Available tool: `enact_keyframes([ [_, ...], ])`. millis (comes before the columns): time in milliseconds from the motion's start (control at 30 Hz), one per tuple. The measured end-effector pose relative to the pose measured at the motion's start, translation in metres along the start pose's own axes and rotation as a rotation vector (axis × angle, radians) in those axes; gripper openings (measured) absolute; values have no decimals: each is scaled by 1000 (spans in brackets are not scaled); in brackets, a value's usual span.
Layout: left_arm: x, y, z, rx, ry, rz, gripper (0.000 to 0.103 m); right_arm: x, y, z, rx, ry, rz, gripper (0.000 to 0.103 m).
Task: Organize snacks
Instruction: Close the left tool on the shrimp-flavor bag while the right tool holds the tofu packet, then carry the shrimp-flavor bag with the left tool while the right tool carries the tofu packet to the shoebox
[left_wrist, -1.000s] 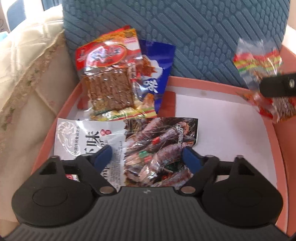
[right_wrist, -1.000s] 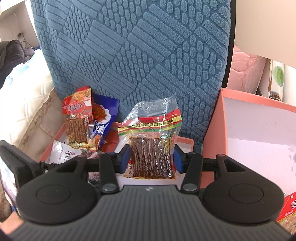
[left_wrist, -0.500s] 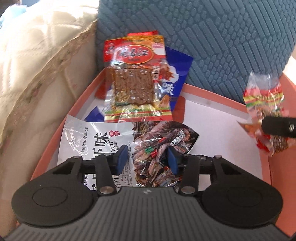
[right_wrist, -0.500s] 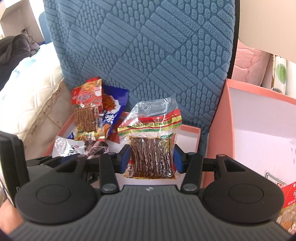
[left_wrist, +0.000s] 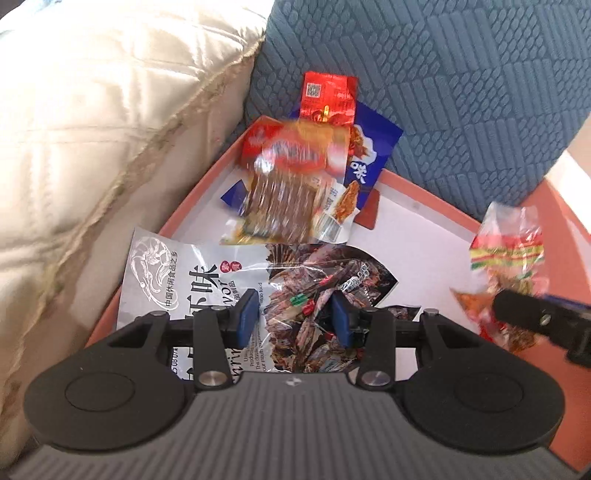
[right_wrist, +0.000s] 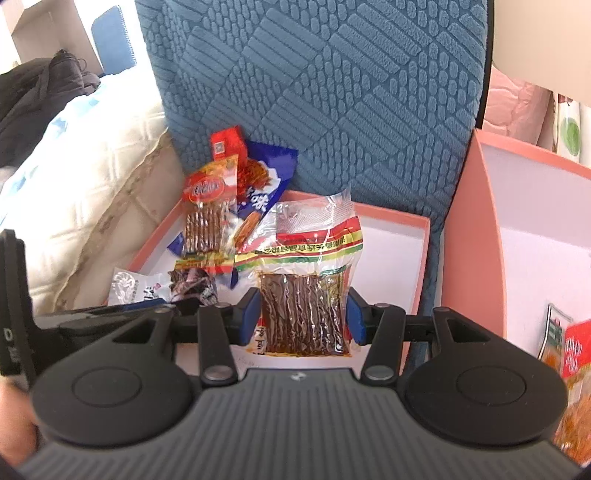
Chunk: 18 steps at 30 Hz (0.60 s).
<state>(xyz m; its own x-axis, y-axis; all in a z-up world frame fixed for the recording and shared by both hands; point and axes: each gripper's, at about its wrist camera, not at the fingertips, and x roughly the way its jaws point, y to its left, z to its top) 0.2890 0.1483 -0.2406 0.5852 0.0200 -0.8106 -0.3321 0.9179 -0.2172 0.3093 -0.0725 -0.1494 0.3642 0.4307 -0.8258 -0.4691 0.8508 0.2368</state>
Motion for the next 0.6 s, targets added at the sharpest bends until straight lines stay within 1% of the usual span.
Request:
enact_keyframes([
  [300, -45, -2, -10, -9, -25, -55, 48, -24, 6, -28, 23, 11, 7, 51],
  [433, -66, -5, -14, 2, -42, -68, 48, -39, 7, -39, 36, 9, 16, 51],
  [600, -88, -7, -17, 8, -56, -75, 48, -56, 6, -44, 53, -10, 22, 51],
])
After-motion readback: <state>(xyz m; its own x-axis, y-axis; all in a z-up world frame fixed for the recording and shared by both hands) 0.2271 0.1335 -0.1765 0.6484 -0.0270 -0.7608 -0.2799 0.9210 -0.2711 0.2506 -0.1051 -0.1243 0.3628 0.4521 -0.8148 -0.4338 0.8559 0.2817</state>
